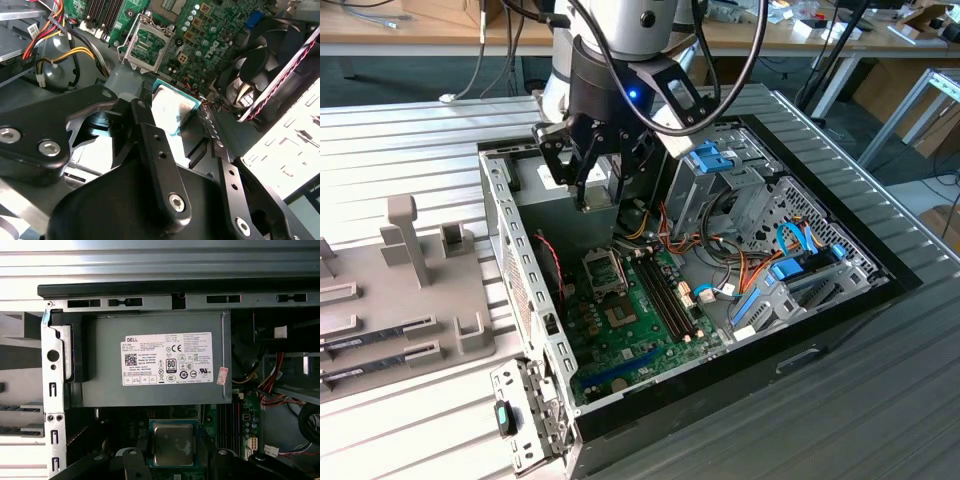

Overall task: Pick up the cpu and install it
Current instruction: 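Pick up the cpu and move it towards the insertion slot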

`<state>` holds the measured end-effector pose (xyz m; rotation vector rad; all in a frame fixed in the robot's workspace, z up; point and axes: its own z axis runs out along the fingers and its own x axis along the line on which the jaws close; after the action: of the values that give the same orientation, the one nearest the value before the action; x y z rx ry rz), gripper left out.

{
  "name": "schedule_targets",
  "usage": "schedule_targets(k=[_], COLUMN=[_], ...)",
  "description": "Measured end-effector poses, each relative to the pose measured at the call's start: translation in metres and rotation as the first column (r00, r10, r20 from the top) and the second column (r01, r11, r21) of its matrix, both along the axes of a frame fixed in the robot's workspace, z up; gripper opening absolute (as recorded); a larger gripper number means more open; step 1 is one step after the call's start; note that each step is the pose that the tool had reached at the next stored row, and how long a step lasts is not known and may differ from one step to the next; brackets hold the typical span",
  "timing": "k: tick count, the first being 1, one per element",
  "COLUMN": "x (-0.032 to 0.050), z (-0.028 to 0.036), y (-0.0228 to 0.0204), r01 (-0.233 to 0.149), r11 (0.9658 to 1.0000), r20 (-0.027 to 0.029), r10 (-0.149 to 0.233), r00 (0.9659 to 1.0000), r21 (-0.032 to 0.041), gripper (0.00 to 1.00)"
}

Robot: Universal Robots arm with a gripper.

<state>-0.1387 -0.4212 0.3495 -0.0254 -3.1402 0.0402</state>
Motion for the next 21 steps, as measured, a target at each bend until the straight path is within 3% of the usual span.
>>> schedule_targets(k=[6,21], x=[0.0011,0.0048], z=[-0.0023,-0.0074], y=[-0.0050,-0.0125], r01=[0.000,0.000], r11=[1.0000,1.0000], r20=[0.0001,0.0000], r10=[0.000,0.000], r00=[1.0000,1.0000], r21=[-0.0016,-0.0071], gripper=[0.47,0.47])
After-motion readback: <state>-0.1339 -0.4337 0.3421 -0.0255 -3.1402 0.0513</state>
